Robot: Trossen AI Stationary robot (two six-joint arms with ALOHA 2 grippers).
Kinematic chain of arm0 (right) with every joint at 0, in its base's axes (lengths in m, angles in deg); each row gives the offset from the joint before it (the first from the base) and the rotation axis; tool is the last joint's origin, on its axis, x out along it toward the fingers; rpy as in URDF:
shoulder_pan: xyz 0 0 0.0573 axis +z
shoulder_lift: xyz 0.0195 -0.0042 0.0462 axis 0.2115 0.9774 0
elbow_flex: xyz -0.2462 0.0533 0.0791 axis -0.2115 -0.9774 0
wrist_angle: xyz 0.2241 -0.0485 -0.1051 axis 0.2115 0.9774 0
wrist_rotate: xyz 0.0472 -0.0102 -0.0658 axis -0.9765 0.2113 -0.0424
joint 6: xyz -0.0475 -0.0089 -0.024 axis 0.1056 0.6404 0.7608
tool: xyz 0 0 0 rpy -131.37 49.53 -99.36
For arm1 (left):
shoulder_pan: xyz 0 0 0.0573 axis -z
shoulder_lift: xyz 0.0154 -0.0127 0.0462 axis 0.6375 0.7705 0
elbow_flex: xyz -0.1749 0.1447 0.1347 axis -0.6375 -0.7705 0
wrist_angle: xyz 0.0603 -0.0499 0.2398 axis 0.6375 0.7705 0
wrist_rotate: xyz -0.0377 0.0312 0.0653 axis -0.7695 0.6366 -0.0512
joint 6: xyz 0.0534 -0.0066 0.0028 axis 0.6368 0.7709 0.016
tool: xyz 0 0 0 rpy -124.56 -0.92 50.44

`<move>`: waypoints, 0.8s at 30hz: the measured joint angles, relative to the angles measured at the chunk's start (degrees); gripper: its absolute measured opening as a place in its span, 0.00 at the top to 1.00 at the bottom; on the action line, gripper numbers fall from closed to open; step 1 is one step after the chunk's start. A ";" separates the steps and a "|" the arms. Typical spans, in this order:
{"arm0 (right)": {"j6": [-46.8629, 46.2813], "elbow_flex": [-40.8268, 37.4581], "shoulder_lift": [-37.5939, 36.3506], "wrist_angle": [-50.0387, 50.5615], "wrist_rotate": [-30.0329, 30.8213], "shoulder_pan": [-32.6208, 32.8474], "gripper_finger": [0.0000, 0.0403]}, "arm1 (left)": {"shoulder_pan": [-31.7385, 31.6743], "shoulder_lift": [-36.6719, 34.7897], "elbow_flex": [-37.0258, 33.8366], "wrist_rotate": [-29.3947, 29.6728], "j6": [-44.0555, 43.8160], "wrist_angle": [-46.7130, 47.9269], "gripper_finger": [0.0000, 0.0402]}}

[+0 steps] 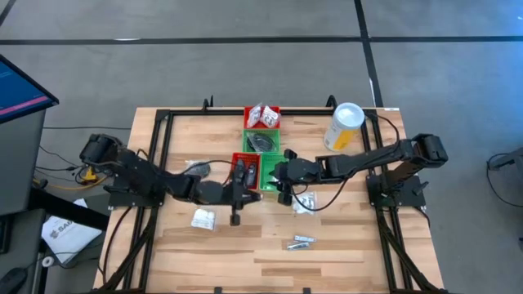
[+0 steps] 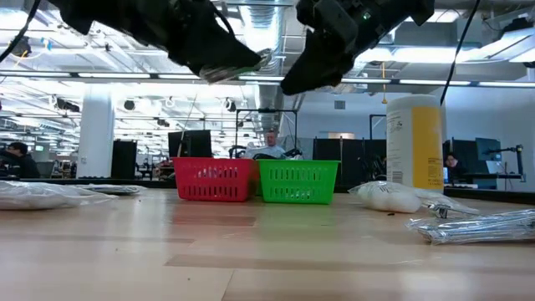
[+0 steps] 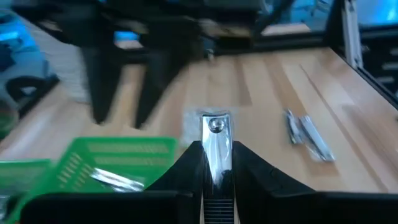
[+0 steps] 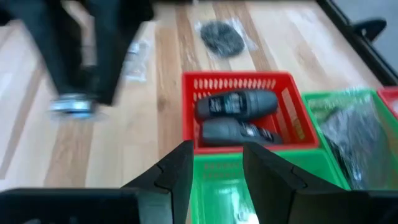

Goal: Pick & Place Travel size toiletries
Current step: Put the silver nail cutter into the bottom green bin

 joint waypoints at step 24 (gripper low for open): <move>1.97 0.00 0.00 -4.46 -0.35 0.70 0.68 | -7.53 -0.73 0.00 0.00 1.86 0.05 0.87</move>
